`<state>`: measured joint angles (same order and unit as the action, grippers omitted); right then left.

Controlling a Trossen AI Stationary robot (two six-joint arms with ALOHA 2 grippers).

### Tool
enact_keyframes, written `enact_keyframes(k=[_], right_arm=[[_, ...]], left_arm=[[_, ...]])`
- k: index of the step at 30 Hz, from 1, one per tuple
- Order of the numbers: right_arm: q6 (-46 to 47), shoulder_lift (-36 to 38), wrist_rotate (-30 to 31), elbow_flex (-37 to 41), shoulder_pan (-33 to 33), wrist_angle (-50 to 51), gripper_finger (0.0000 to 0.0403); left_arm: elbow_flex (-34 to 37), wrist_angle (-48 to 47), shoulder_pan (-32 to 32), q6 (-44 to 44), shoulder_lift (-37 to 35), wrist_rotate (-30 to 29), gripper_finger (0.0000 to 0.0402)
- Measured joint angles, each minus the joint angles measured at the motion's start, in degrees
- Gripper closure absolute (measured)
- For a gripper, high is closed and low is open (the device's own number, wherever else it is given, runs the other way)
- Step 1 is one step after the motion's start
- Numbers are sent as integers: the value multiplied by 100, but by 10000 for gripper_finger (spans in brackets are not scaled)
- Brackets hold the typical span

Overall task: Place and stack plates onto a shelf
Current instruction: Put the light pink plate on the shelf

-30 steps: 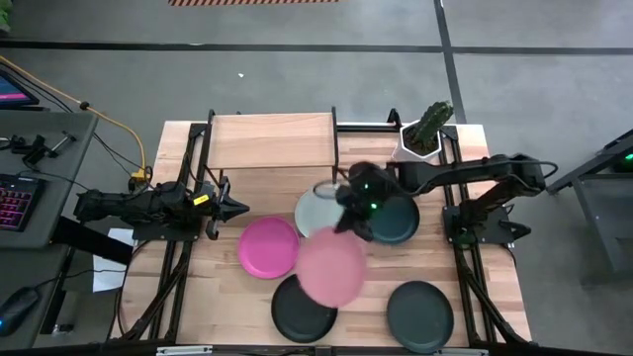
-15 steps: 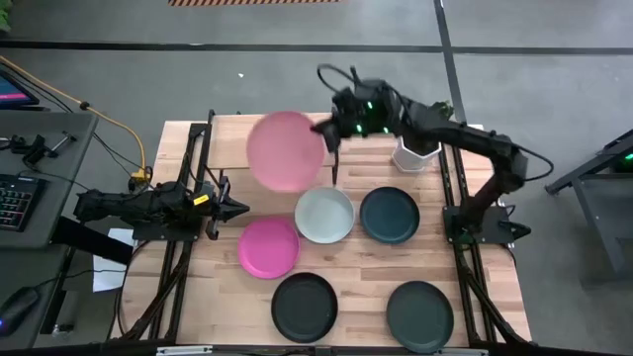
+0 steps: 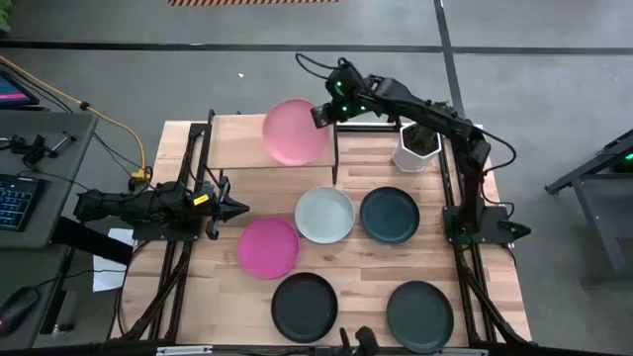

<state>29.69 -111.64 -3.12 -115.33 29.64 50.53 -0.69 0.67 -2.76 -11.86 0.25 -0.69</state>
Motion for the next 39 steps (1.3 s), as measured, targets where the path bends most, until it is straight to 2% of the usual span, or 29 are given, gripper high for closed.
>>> enact_keyframes(k=[10,20,39], right_arm=[[92,-61,263,0,187,261,403],[337,-462,208,0,192,258,403],[291,-473,420,0,217,385,401]], left_arm=[[0,1,0,0,0,0,401],[0,2,-2,0,0,0,401],[0,0,-1,0,0,0,401]])
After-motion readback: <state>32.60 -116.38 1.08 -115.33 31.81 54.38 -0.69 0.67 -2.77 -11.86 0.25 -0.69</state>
